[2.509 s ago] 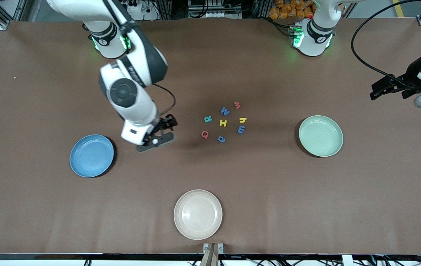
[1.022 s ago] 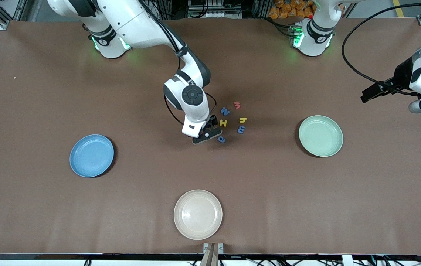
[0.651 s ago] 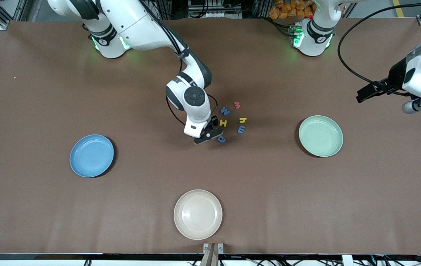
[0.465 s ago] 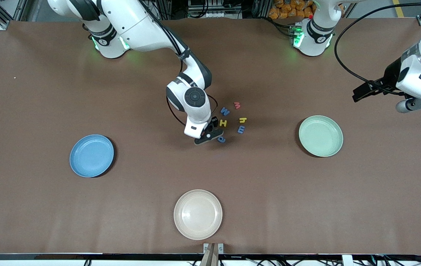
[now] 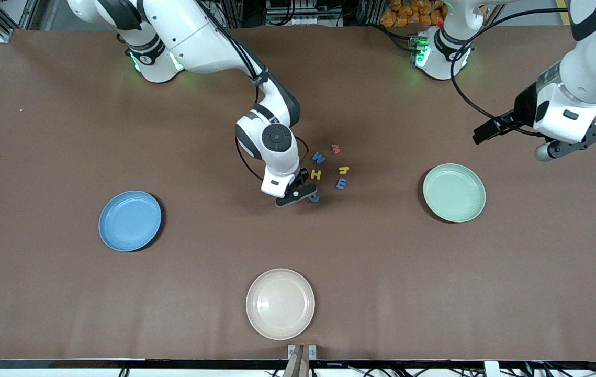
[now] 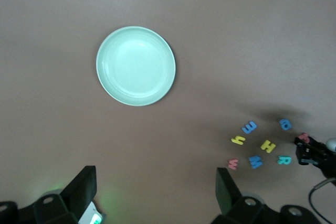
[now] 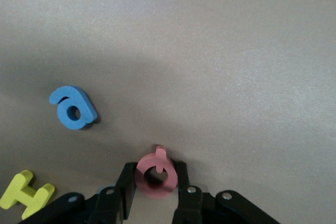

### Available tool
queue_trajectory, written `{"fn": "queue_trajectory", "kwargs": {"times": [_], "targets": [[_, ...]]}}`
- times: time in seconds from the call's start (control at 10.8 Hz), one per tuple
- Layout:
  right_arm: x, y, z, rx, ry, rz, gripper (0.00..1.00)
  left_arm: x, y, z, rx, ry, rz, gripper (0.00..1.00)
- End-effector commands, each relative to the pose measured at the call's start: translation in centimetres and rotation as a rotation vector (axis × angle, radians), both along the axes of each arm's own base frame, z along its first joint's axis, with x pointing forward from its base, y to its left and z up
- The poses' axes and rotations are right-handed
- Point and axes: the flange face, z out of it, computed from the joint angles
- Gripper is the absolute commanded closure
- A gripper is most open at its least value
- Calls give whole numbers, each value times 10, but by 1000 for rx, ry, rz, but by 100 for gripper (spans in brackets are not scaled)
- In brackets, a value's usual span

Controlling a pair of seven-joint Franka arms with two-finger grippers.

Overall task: Sort uppercase to blue plate, lowercase to green plate
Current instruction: 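Carry the pink letter onto the blue plate and open the right gripper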

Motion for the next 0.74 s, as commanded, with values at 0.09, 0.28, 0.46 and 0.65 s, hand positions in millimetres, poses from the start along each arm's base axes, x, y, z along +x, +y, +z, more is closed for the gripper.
{"fn": "queue_trajectory", "kwargs": {"times": [0.09,0.28,0.46,0.65], "targets": [[40,-36,65,7,-9,-79,100,-9,-20,-13,-11,-7,57,0],[66,-104,110,-42,53,-179,100,-12,-26,-19,0,7,71,0],[83,-172,124,-140,165,-272,100,-13,-35,-21,7,8,72,0],[107,-256,118,-153,209,-386,100,-12,-33,-23,7,8,76,0]]}}
